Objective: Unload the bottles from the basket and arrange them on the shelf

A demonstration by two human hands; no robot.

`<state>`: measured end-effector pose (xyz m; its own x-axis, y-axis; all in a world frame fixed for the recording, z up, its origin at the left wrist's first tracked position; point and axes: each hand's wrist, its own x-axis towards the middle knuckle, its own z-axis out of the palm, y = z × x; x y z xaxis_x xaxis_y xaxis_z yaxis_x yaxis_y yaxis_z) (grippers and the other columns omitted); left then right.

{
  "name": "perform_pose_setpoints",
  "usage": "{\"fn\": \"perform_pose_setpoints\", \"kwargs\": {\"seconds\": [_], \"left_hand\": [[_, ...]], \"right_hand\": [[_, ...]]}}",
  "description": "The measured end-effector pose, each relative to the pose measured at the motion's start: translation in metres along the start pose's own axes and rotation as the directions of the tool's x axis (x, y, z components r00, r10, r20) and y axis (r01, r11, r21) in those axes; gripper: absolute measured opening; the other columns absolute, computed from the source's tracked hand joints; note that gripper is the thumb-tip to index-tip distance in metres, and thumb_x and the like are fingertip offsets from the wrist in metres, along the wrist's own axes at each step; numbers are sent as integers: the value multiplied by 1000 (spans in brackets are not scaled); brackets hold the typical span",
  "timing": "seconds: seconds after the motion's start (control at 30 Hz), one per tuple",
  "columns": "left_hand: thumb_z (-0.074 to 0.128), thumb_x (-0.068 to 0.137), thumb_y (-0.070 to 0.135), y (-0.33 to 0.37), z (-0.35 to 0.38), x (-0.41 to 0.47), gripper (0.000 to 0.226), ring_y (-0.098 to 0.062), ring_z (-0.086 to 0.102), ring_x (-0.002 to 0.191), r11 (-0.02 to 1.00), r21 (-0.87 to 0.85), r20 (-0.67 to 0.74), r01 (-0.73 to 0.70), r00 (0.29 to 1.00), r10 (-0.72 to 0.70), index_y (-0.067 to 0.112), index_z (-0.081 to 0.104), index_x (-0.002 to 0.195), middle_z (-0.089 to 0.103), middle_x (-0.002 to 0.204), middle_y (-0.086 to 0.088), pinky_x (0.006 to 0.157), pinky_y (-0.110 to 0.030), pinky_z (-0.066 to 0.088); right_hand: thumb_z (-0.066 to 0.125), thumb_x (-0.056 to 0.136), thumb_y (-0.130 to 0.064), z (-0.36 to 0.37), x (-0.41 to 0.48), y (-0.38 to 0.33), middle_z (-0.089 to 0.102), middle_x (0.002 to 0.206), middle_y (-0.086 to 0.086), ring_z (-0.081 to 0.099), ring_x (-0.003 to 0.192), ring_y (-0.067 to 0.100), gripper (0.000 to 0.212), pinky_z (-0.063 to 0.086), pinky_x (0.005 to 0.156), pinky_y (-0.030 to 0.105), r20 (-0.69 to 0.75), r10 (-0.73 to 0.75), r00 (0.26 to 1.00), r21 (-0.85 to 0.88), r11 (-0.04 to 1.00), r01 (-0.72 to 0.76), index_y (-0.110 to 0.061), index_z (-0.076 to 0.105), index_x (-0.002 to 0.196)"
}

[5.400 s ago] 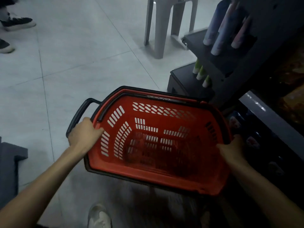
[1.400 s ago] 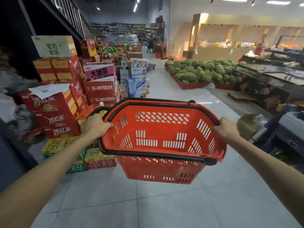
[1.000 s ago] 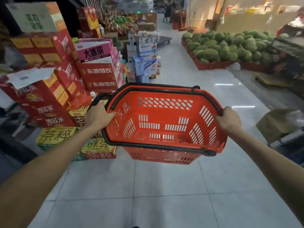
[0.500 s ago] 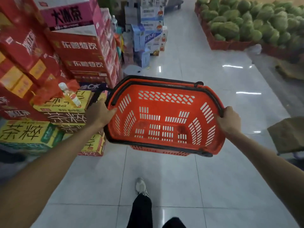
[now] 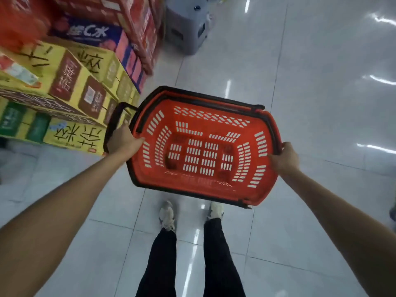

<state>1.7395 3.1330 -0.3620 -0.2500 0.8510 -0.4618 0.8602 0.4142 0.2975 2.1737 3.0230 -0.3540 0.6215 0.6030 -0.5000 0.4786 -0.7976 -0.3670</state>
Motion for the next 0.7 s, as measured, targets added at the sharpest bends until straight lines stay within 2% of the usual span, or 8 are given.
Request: {"fn": "perform_pose_setpoints", "kwargs": {"seconds": [0.13, 0.27, 0.37, 0.57, 0.63, 0.7], "left_hand": [[84, 81, 42, -25, 106, 52, 63, -39, 68, 104, 991, -2, 54, 133, 990, -133, 7, 59, 127, 69, 121, -17, 83, -46, 55], [84, 83, 38, -52, 192, 91, 58, -39, 68, 107, 980, -35, 66, 198, 978, -196, 8, 58, 126, 69, 123, -17, 86, -44, 53], [84, 84, 31, -68, 235, 113, 56, -39, 66, 111, 965, -92, 129, 247, 963, -235, 9, 58, 128, 68, 127, -16, 94, -47, 54], [78, 88, 24, -66, 251, 116, 45, -34, 67, 106, 958, -163, 251, 236, 949, -191, 12, 61, 128, 69, 123, -12, 94, -42, 55], [78, 86, 30, -59, 234, 107, 47, -32, 67, 107, 978, -102, 297, 181, 944, -143, 16, 60, 127, 69, 124, -10, 93, -43, 56], [76, 85, 39, -48, 206, 92, 53, -32, 67, 109, 996, -15, 322, 88, 943, -78, 20, 59, 131, 68, 126, -7, 93, -43, 55]], "right_hand": [[67, 94, -25, 90, 78, 38, 64, 103, 5, 60, 75, 22, 35, 55, 68, 38, 77, 43, 996, -38, 998, -41, -13, 51, 122], [67, 91, -26, 171, 135, 76, 67, 104, 6, 63, 82, 26, 34, 59, 73, 43, 103, 70, 992, -83, 995, -61, -15, 51, 120], [66, 86, -21, 211, 156, 98, 68, 108, 7, 67, 88, 29, 44, 62, 81, 48, 145, 124, 982, -50, 992, -118, -15, 53, 128], [68, 90, -24, 229, 152, 110, 69, 115, 9, 67, 89, 28, 52, 60, 87, 46, 248, 219, 944, 1, 974, -227, -13, 52, 139], [69, 89, -28, 216, 136, 105, 69, 109, 7, 66, 87, 28, 51, 60, 80, 42, 270, 202, 941, -60, 979, -193, -13, 53, 135], [70, 86, -28, 198, 114, 98, 64, 103, 6, 61, 84, 27, 51, 53, 72, 37, 268, 121, 956, -167, 983, -78, -14, 54, 132]]}}
